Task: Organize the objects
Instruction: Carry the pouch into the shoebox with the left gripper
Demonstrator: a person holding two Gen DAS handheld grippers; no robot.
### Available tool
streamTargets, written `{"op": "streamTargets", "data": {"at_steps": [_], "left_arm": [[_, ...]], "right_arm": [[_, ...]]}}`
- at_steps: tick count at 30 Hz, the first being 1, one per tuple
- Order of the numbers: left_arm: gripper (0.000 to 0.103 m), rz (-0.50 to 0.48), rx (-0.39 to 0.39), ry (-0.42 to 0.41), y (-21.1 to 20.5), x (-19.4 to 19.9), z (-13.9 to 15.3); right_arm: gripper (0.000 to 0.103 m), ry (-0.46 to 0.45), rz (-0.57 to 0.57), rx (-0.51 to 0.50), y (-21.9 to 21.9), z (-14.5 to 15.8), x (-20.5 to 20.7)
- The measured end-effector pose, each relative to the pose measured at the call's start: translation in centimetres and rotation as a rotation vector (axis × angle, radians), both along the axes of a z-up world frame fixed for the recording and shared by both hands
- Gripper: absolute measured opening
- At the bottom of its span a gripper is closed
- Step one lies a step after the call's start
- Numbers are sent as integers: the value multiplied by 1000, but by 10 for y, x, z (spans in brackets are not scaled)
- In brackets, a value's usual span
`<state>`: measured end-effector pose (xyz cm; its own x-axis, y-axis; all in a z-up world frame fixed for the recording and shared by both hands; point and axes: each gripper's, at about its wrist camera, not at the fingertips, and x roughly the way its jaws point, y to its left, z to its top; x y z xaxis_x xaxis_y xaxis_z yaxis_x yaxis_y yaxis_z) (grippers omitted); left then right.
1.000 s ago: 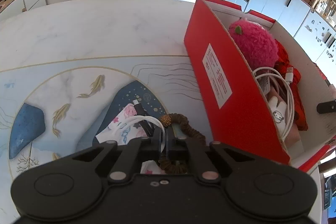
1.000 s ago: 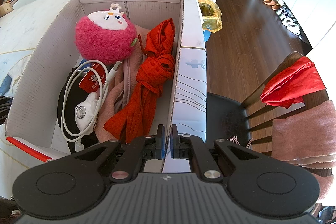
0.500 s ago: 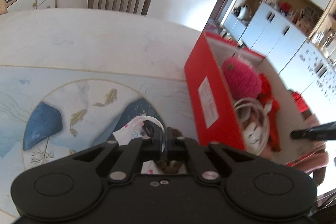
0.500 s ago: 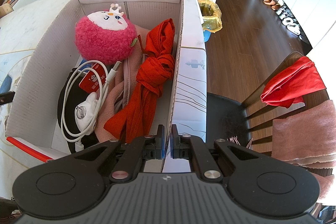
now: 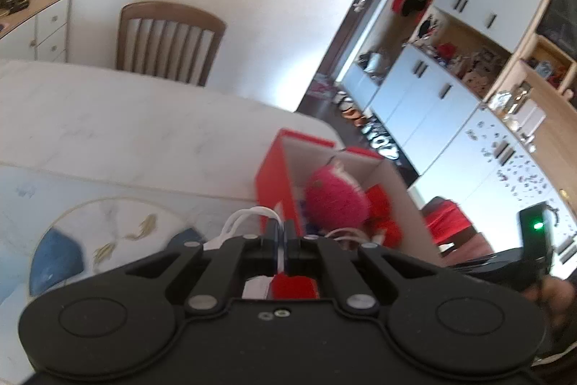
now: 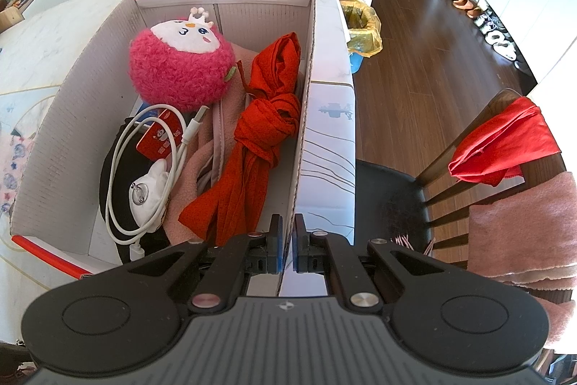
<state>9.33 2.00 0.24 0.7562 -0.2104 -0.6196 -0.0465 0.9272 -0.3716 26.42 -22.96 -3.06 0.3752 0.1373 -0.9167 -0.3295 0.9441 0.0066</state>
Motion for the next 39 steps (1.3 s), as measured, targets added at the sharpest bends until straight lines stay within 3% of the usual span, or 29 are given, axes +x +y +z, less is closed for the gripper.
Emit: {"op": "streamTargets", "data": {"at_steps": [10, 17, 32, 39], "left_arm": [[0, -163, 6, -105, -38, 18, 48], [0, -303, 23, -120, -81, 43, 53], [0, -571, 7, -75, -155, 65, 1], [0, -563, 24, 8, -152, 76, -32]], "right_arm": [[4, -1, -1, 2, 2, 0, 1], [4, -1, -4, 7, 2, 1, 1], [4, -2, -6, 16, 2, 1, 1], [4, -2, -4, 24, 3, 0, 2]]}}
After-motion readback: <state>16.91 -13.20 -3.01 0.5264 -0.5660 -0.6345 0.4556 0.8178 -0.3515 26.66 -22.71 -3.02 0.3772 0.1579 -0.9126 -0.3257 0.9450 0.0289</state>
